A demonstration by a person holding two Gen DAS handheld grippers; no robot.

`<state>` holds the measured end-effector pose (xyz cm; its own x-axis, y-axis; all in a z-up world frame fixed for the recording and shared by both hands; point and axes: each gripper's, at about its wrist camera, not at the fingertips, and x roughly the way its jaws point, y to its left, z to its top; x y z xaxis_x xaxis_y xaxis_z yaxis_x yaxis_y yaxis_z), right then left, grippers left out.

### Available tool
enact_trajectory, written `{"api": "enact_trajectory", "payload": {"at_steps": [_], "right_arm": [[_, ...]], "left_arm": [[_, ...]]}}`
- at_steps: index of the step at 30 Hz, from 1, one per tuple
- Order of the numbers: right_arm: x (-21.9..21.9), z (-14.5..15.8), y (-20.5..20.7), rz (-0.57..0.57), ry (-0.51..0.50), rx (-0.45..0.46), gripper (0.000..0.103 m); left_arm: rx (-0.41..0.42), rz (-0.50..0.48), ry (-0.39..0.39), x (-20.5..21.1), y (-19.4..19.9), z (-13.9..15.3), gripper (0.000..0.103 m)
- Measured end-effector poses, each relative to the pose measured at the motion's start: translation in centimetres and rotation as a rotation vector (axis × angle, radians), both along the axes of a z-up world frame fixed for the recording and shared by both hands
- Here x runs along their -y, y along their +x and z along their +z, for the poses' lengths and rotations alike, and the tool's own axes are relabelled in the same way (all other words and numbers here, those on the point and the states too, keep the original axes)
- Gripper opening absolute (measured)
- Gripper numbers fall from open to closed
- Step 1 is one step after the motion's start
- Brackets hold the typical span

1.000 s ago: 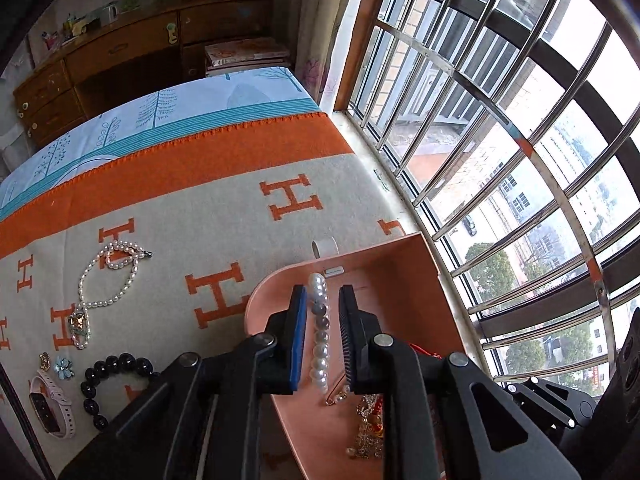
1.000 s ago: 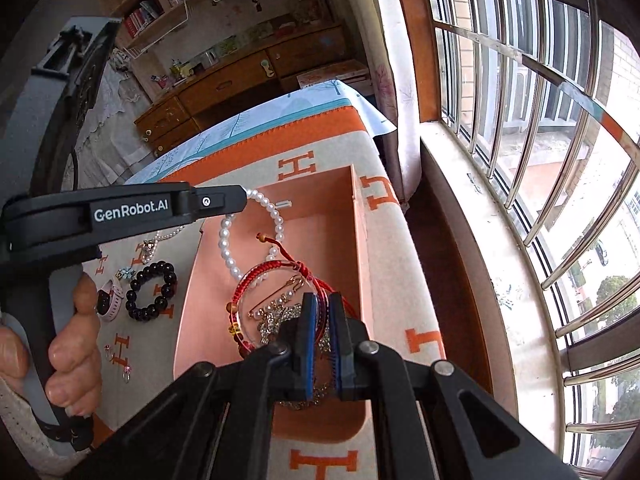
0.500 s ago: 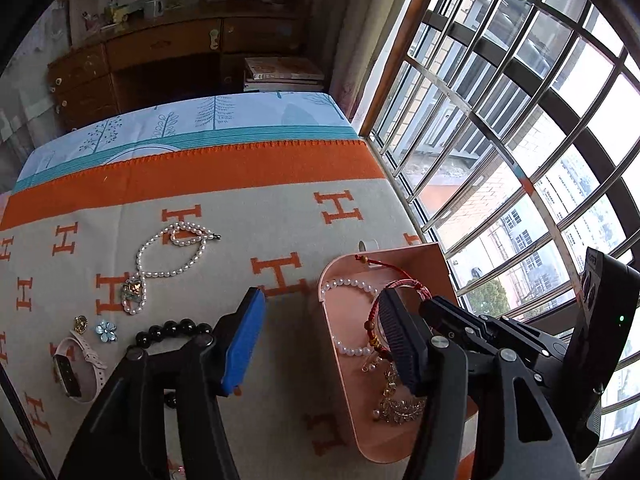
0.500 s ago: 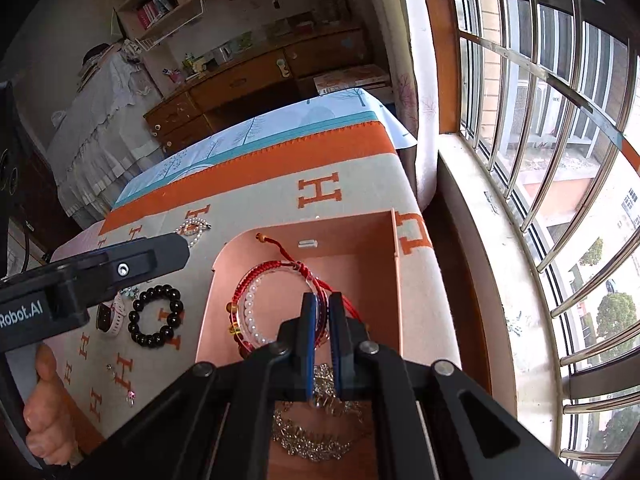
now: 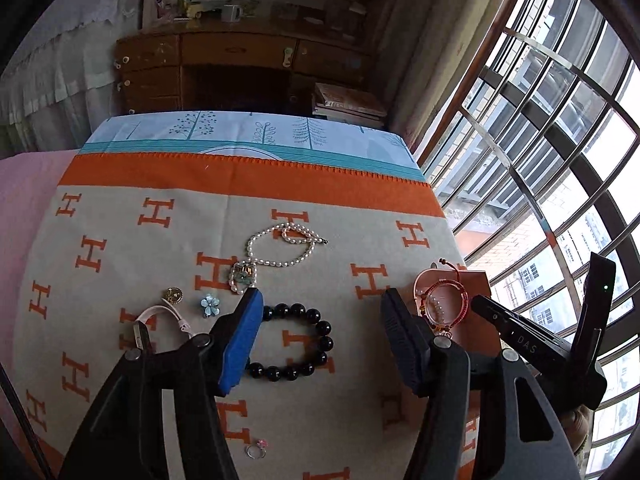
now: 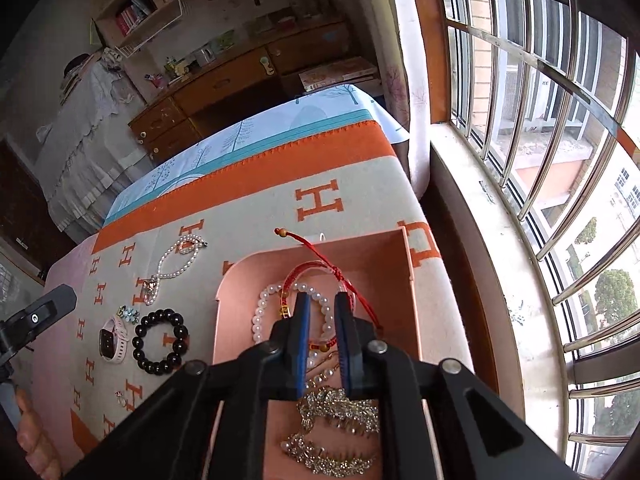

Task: Organize jewelry
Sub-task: 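Lower the red string bracelet into the pink tray and open the right tool, then close the right tool on the black bead bracelet while the left tool moves toward the pearl necklace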

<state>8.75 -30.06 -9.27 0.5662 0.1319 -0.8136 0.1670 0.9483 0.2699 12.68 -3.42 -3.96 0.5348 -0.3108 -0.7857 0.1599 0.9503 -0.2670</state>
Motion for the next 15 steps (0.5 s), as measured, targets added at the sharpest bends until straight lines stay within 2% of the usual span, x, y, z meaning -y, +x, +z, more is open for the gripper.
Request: {"api": "enact_trajectory", "payload": {"at_steps": [8,10,15], "right_arm": [[-0.6,1.9,-1.6,-0.018,0.006,0.021,0.013],[-1.5,2.7,-2.1,0.000,0.009,0.034,0.013],[-4.5,4.1,-2.9,0.072,-0.008,0.059,0.013]], "left_arm": [[0.048,0.062,0.016,-3.4,-2.1,1.2,0.061],[0.070,0.082,0.034,-4.2,-2.8,1.8,0.071],[0.117,0.120,0.050,-6.3,-4.4,3.2,0.073]]}}
